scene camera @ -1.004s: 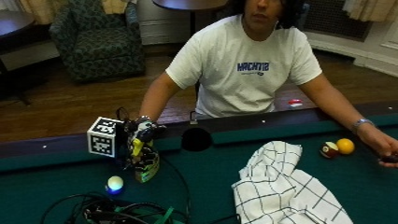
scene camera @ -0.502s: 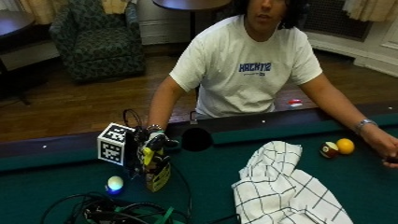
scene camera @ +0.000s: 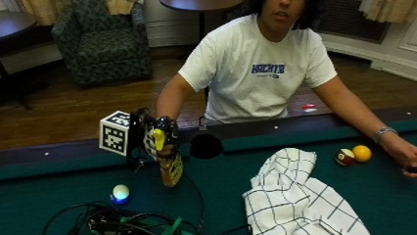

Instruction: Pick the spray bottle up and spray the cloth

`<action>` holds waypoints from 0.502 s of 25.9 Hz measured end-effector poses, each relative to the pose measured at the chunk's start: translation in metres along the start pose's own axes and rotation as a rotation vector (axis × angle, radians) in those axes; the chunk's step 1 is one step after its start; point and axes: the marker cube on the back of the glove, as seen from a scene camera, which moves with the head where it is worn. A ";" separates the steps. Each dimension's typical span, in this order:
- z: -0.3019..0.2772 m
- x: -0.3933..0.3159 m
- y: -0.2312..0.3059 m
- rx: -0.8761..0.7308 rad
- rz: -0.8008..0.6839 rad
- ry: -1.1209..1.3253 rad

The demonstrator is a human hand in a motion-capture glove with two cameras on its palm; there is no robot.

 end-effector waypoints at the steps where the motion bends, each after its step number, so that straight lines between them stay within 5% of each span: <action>1: 0.002 -0.014 -0.002 -0.017 -0.018 -0.007; 13: 0.052 -0.187 -0.019 -0.248 -0.211 -0.134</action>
